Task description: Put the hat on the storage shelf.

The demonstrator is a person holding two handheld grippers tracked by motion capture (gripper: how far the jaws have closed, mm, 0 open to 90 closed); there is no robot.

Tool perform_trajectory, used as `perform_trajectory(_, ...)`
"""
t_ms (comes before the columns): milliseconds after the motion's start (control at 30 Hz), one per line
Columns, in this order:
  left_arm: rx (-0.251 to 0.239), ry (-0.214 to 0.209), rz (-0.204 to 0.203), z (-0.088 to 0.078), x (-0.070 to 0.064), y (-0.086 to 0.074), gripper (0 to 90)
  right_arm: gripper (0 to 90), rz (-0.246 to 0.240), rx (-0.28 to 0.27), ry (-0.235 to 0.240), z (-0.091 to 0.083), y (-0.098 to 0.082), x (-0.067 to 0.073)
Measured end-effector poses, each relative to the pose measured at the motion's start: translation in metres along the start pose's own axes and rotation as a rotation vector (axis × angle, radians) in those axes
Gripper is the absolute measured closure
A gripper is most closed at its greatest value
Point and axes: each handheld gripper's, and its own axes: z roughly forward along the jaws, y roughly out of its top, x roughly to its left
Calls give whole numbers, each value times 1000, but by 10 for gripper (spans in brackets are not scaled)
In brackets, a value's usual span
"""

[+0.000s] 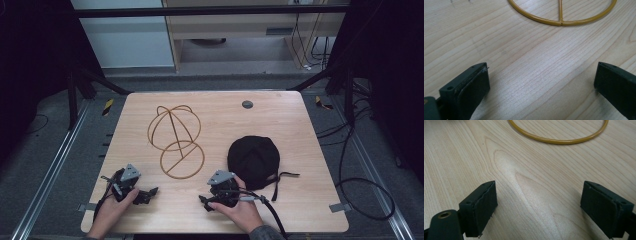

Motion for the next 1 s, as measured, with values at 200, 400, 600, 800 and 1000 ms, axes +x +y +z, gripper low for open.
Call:
perform_trajectory(200,0,0,0,0,0,0,0,109,9,2,-7,1,0,0)
perform_trajectory(400,0,-1,-1,0,0,0,0,104,13,29,-14,-3,6,2)
perform_trajectory(600,0,0,0,0,0,0,0,99,-55,86,-61,-37,29,-9)
perform_trajectory(800,0,0,0,0,0,0,0,99,-43,129,-66,-78,43,-32)
perform_trajectory(1000,0,0,-1,0,0,0,0,127,-50,168,-136,-113,45,-60)
